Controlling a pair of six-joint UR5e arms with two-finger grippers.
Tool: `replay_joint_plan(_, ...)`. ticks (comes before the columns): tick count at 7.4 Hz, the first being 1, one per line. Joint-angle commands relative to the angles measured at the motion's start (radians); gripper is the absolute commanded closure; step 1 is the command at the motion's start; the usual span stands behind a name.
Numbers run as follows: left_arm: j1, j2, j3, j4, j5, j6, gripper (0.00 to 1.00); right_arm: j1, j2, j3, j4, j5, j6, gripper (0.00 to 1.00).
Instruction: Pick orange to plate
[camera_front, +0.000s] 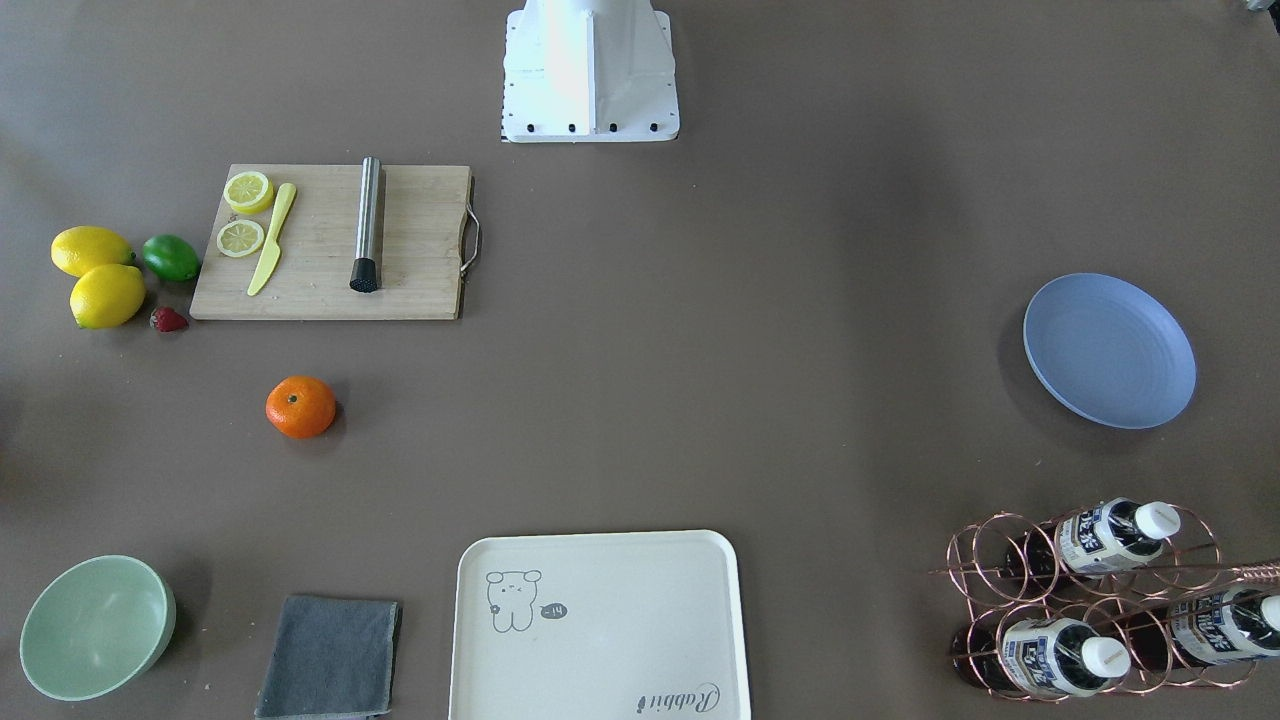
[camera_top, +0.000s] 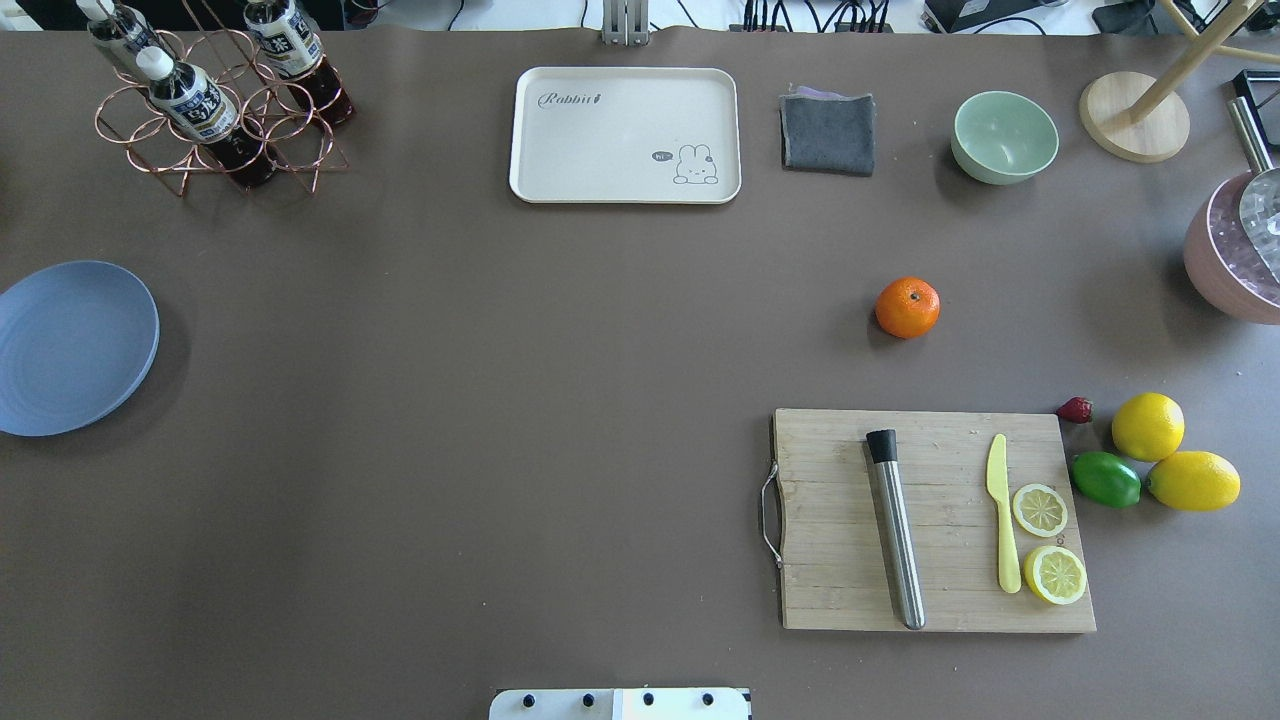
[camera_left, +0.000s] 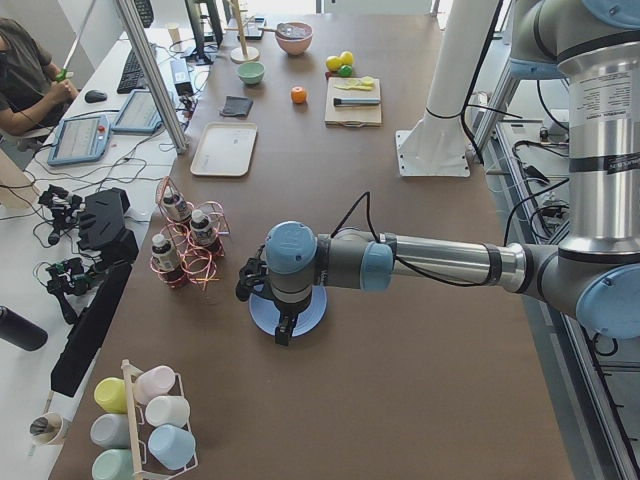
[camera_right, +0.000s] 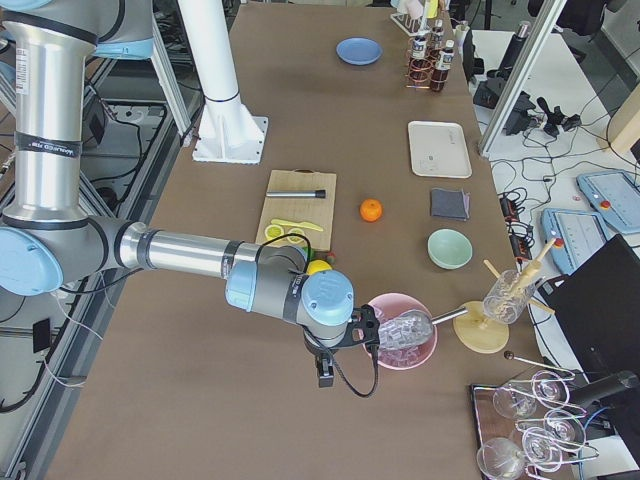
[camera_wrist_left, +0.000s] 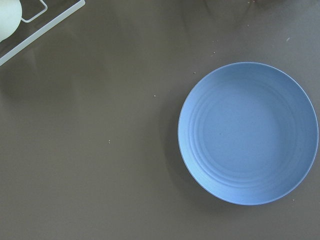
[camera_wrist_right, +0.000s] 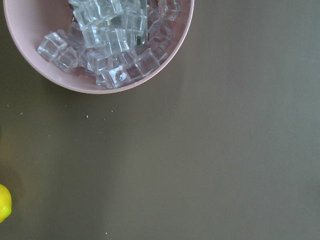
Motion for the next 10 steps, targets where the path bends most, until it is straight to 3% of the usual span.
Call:
replay_joint_plan(1, 0.001, 0.051, 0.012, -0.097, -0.002, 0.001, 0.02, 0.000, -0.011, 0.006, 0.000, 0.000, 0.002, 0.00)
replay_joint_plan(3, 0.021, 0.044, 0.048, -0.179, 0.008, 0.005, 0.02, 0.000, -0.012, 0.005, 0.000, 0.000, 0.004, 0.00)
replay_joint_plan(5, 0.089, 0.042, 0.069, -0.187, 0.009, -0.031, 0.02, 0.000, -0.009, 0.002, 0.001, -0.003, 0.005, 0.00)
replay_joint_plan(6, 0.090, 0.038, 0.059, -0.193, 0.009, -0.143, 0.02, -0.002, -0.006, 0.000, 0.000, -0.009, 0.007, 0.00)
replay_joint_plan(10, 0.090, 0.041, 0.063, -0.214, 0.018, -0.161, 0.02, -0.005, -0.017, -0.001, 0.000, -0.014, 0.002, 0.00)
